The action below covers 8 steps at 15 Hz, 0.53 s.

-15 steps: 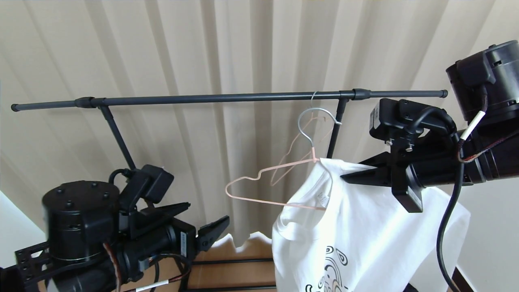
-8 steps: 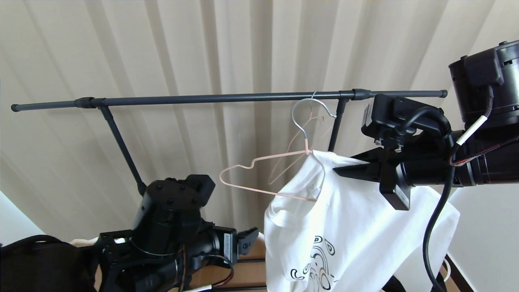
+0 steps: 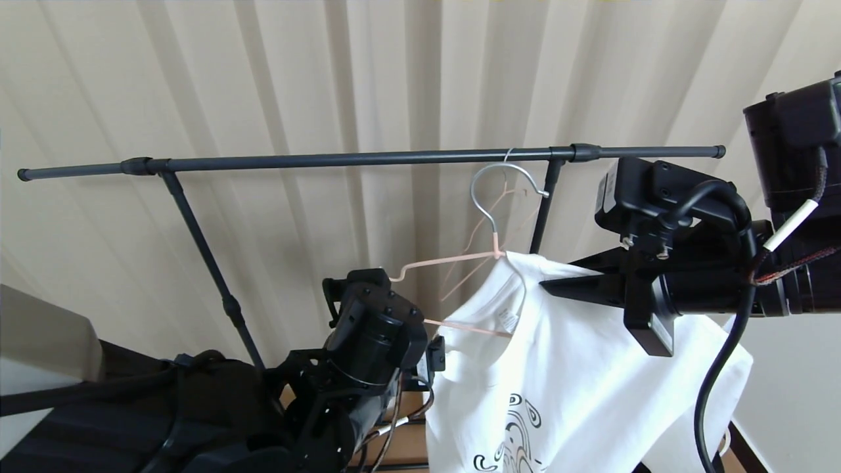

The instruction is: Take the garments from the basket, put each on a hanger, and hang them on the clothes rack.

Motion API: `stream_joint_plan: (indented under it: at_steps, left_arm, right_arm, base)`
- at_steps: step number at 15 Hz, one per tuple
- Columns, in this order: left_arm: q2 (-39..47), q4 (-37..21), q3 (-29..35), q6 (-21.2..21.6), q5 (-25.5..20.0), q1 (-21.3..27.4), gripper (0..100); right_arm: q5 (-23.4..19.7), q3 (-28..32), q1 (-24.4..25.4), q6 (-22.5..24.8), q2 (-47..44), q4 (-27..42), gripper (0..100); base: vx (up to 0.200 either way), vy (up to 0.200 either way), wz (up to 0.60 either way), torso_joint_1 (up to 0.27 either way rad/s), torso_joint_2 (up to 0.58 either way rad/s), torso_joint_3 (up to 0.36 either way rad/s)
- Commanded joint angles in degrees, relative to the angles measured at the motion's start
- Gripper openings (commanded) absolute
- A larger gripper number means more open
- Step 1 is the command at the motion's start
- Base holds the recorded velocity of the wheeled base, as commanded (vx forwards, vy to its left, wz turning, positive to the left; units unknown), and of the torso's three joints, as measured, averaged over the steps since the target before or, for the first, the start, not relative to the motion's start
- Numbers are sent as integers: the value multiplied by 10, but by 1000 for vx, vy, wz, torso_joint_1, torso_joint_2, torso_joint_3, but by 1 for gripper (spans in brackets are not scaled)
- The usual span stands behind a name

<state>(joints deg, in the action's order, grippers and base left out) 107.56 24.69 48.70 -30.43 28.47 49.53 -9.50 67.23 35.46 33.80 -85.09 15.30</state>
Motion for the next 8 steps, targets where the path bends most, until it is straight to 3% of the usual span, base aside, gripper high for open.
stream_joint_plan:
  at_steps: [1, 8]
  left_arm:
    - [15, 0, 17, -1, 1, 1, 100]
    - [49, 0, 36, 0, 37, 18, 100]
  right_arm:
    - [-1, -5, 2, 0, 11, 0, 0]
    - [-1, -18, 3, 0, 35, 0, 0]
  base:
    - [0, 0, 0, 0, 0, 0]
    - [0, 0, 0, 0, 0, 0]
